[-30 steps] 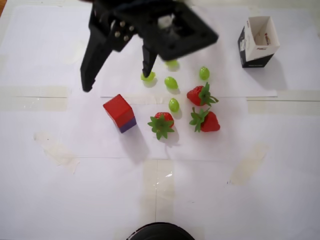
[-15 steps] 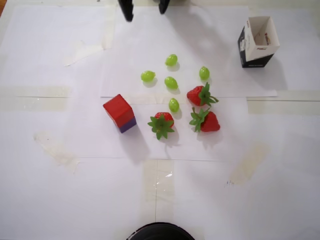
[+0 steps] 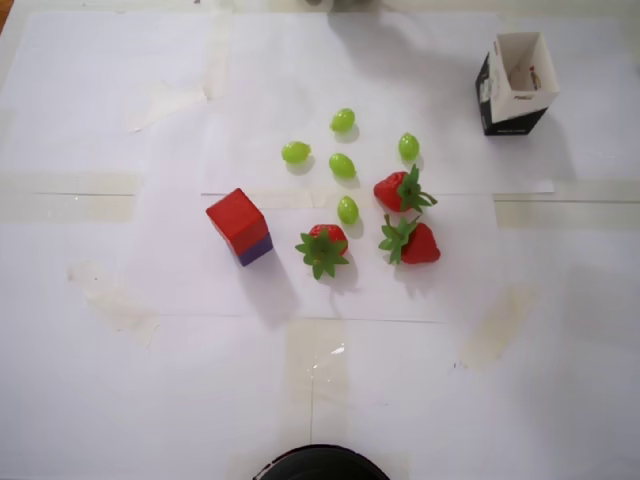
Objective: Put the red cube on top of the purple cube
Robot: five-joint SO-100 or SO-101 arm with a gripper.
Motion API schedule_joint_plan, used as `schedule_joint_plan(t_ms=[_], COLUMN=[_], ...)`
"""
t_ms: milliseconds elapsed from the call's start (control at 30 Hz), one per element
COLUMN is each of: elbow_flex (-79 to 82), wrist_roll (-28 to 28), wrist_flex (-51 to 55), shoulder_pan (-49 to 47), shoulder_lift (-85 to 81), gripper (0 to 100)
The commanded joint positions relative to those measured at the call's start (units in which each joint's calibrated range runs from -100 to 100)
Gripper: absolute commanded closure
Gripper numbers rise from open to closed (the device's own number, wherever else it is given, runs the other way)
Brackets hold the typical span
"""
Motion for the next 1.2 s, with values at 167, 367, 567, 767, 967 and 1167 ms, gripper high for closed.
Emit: schedule_joint_plan(t_ms=[167,367,567,767,967,1167], elbow_flex=[30.2,54.0,66.4,75.0,77.9,78.8], wrist_roll=[-8.2,-11.7,-10.8,-10.4,-11.1,-10.9], wrist_flex=[-15.0,-25.2,-23.9,-20.0,-17.1,-18.4], shoulder_pan=[0.9,1.6,2.5,1.4,-1.1,-1.8], shoulder_lift=[-22.8,-41.2,-54.9,-62.6,-62.6,-62.6], gripper=[100,100,100,100,100,100])
